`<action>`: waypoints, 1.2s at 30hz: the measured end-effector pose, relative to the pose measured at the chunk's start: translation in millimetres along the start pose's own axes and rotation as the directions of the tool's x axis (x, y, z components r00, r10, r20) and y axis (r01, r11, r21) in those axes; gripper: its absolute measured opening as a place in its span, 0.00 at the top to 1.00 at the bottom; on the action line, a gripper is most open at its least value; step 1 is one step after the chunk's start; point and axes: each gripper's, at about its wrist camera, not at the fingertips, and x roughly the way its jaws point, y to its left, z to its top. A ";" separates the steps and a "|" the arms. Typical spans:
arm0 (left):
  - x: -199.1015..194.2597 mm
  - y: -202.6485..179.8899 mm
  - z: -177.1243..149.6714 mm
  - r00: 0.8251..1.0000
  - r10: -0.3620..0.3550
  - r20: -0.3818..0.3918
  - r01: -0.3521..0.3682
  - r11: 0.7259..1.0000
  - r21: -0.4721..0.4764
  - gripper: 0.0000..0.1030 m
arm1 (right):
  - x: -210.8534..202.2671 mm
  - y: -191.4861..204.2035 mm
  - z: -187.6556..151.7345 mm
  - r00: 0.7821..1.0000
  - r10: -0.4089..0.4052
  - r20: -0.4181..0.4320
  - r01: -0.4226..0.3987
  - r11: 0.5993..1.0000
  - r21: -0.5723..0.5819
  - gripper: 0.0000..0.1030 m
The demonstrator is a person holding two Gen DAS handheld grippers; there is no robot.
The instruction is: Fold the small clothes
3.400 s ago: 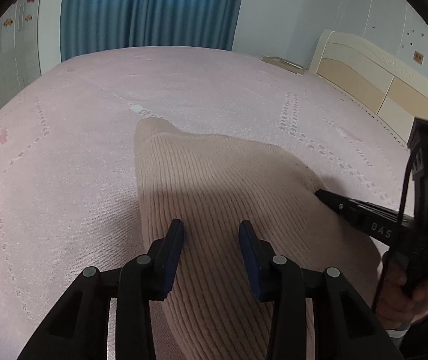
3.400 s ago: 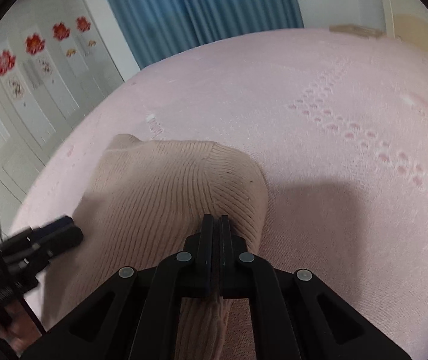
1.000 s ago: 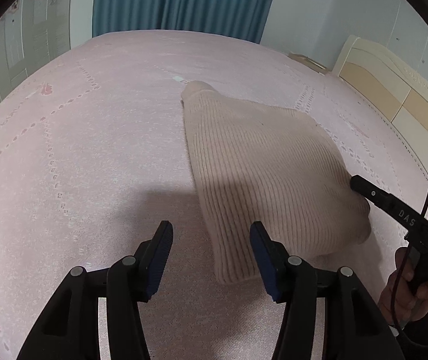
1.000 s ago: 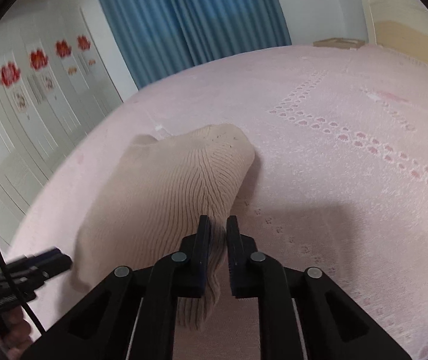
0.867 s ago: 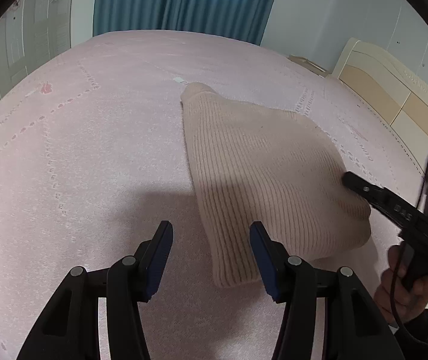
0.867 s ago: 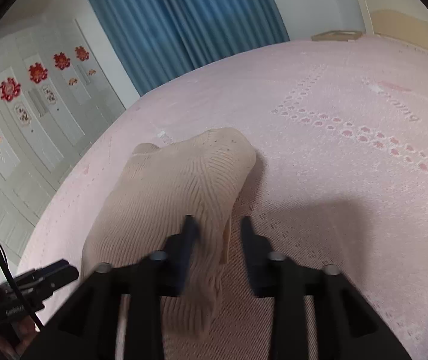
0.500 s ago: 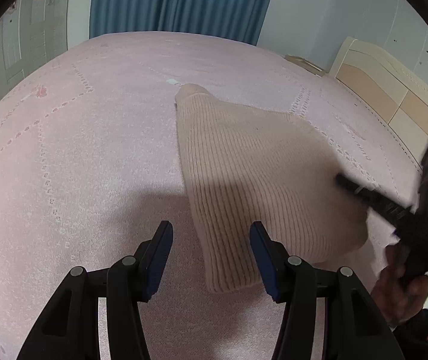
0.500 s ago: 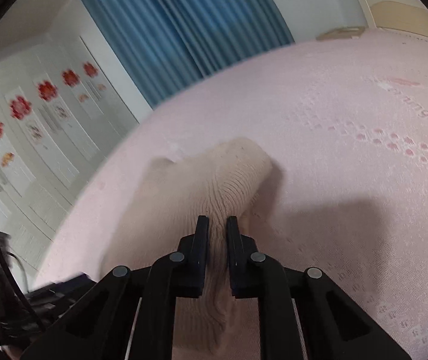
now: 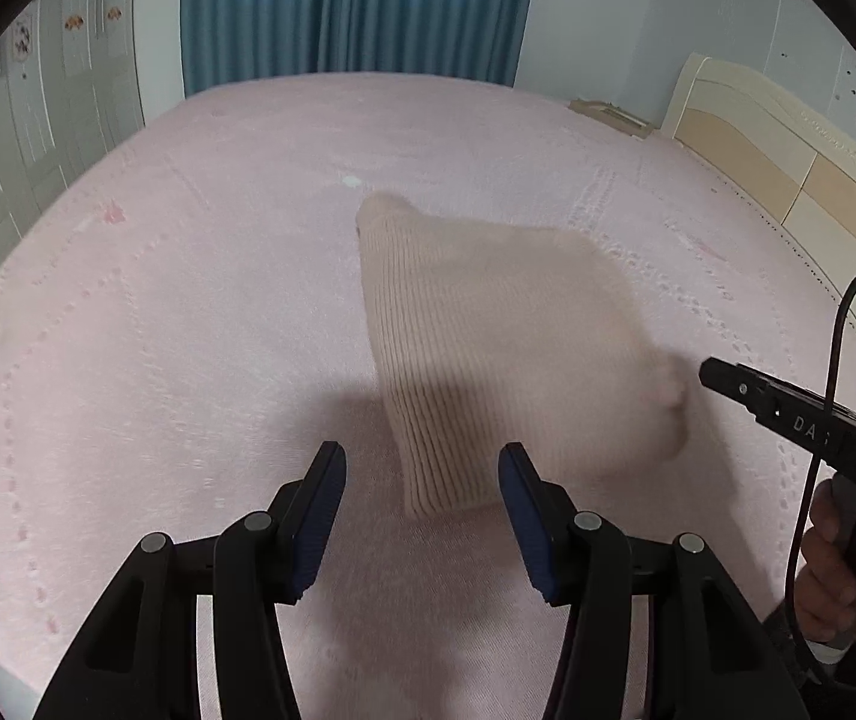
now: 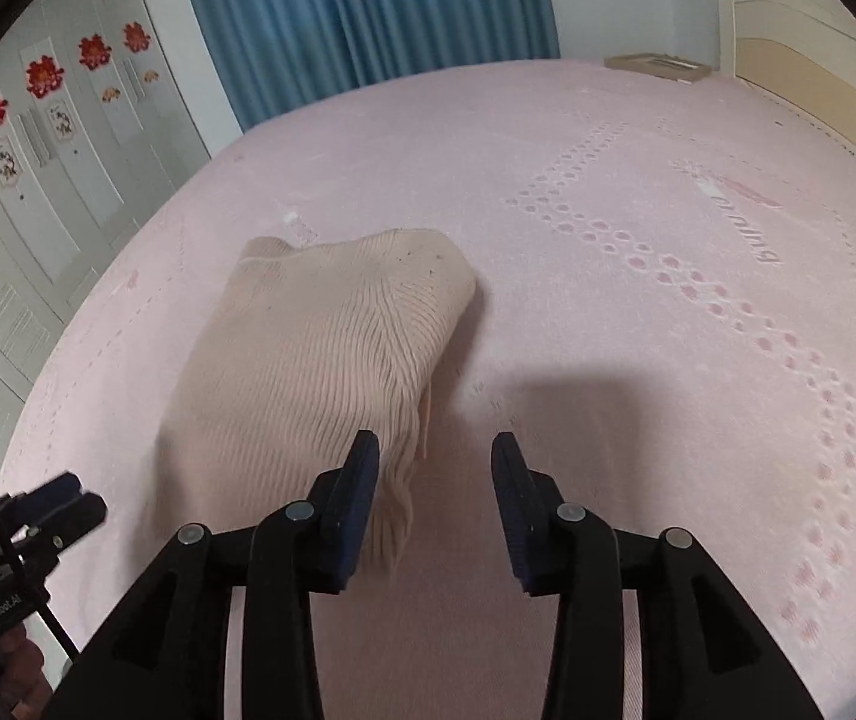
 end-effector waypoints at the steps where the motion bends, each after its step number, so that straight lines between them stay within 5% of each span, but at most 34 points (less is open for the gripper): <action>1: -10.1 -1.7 0.6 1.000 -0.001 0.004 0.001 1.000 -0.006 0.51 | -10.4 1.7 -2.3 1.000 -0.020 0.005 0.020 1.000 -0.002 0.53; 7: -64.0 -15.6 5.5 1.000 0.017 0.025 -0.016 1.000 -0.020 0.44 | -85.2 11.8 -4.1 0.997 -0.068 0.041 0.070 0.997 -0.032 0.39; 12: -104.9 -29.8 5.0 0.998 0.025 0.058 -0.024 1.000 -0.014 0.32 | -140.1 28.5 -12.4 0.985 -0.113 0.133 0.123 0.990 -0.068 0.09; 22: -162.5 -46.9 -2.6 0.993 0.064 0.098 -0.063 0.998 -0.007 0.28 | -202.3 37.3 -31.5 0.987 -0.079 0.139 0.090 0.993 -0.074 0.03; 36: -188.2 -57.7 -13.5 0.984 0.102 0.145 -0.102 0.995 -0.008 0.28 | -225.0 34.8 -49.3 0.982 -0.105 0.155 0.115 0.992 -0.057 0.03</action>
